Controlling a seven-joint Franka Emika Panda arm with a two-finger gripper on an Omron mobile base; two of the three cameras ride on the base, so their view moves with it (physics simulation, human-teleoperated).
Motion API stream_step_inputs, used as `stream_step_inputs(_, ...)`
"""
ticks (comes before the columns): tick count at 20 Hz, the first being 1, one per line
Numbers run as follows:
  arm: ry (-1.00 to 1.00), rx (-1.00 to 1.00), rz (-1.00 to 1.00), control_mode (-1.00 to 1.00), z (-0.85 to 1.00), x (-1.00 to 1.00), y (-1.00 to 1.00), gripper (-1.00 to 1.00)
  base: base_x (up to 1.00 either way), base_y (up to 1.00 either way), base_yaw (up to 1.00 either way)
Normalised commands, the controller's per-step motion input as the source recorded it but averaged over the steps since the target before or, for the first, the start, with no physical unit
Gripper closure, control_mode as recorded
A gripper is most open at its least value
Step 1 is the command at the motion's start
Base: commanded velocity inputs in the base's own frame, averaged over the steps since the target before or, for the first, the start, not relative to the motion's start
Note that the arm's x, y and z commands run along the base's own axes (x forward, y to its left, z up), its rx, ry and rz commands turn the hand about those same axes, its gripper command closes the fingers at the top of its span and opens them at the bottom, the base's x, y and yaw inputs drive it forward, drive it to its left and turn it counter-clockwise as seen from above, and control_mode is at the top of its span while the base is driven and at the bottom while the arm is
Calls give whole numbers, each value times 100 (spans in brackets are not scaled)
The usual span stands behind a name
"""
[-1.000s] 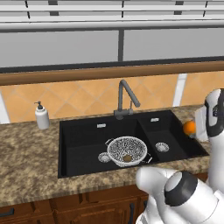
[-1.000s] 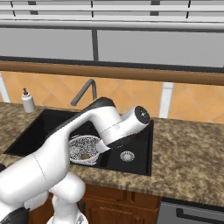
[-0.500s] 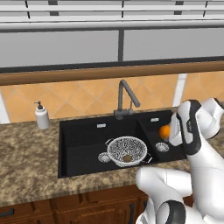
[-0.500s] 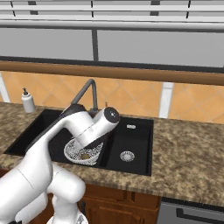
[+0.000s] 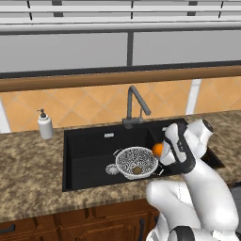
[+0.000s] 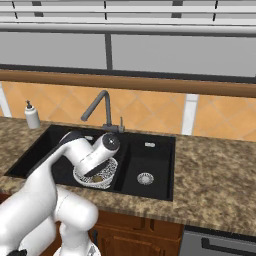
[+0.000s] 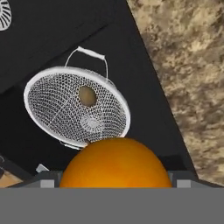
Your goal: Put the colander in the sink, put the orange, kiwi in the colander, and turn on the sink faucet and pour water over the colander.
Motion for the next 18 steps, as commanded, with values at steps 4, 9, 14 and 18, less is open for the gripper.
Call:
stream_step_inputs(4, 0, 0, 3, -100, -61, 36, 48, 100, 0, 0, 0)
stream_step_inputs(9, 0, 0, 1, -100, -51, 39, 16, 100, 0, 0, 0)
stream_step_inputs(14, 0, 0, 0, -100, -66, 15, 2, 100, 0, 0, 0)
stream_step_inputs(18, 0, 0, 0, -100, -61, 0, 0, 100, 0, 0, 0)
